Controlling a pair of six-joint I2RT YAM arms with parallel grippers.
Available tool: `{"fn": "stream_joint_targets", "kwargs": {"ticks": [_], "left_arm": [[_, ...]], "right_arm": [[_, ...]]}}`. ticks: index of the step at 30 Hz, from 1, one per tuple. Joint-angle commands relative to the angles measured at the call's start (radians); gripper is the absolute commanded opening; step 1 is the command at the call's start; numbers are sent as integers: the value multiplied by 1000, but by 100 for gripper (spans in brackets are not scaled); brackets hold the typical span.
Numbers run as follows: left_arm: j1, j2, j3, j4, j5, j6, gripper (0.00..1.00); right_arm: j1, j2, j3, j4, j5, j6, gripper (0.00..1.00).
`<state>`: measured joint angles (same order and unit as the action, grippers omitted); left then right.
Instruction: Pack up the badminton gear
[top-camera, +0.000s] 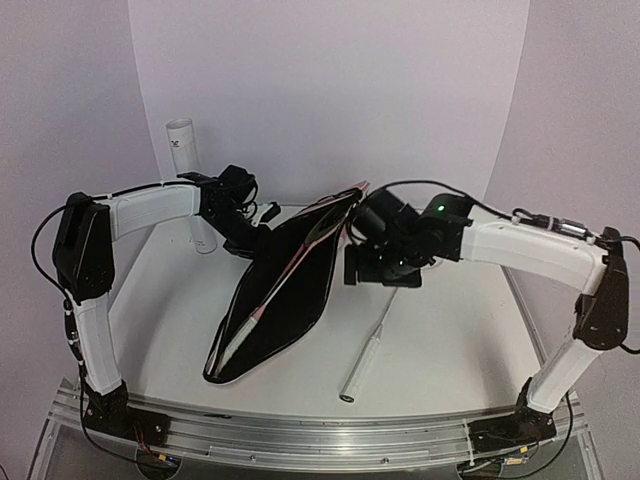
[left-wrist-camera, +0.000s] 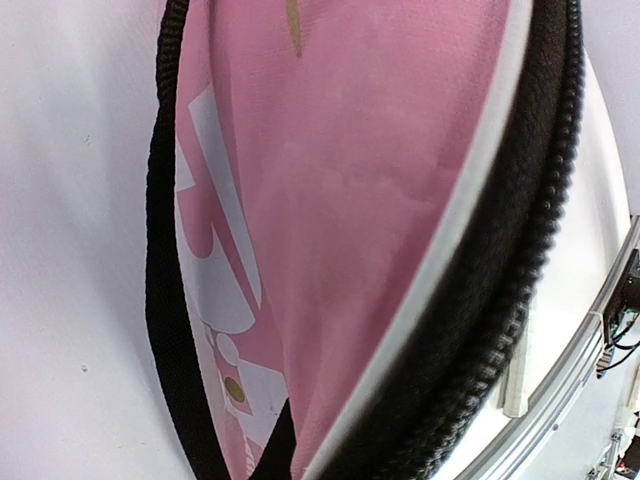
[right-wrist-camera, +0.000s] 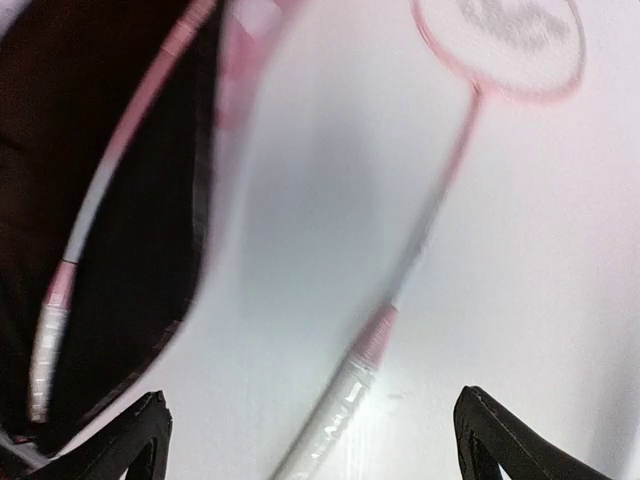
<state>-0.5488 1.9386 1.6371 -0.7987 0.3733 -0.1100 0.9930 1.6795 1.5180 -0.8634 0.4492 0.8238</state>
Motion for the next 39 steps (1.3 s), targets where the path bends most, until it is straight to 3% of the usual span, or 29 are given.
{"fn": "stream_joint_targets", "kwargs": {"ticks": [1, 6, 10, 17, 23, 30, 34, 39], "left_arm": [[1, 16, 57, 72, 78, -39, 0], [1, 39, 73, 90, 97, -60, 0], [2, 53, 83, 92, 106, -66, 0], [3, 56, 79, 94, 112, -66, 0], [2, 64, 73, 95, 96, -62, 0], [3, 85, 98, 91, 81, -74, 0], [3, 109, 114, 104, 108, -99, 0], [3, 132, 143, 136, 100, -124, 0]], "right_arm": [[-2, 92, -66, -157, -60, 327, 98], [-59, 224, -87, -21, -195, 296, 98], [-65, 290, -87, -1, -209, 305, 98], [-81, 340, -195, 99, -267, 331, 85], [-98, 362, -262, 195, -317, 323, 68], [-137, 333, -388, 241, -316, 351, 22], [-155, 262, -444, 243, -307, 349, 2], [-156, 109, -440, 237, -255, 312, 0]]}}
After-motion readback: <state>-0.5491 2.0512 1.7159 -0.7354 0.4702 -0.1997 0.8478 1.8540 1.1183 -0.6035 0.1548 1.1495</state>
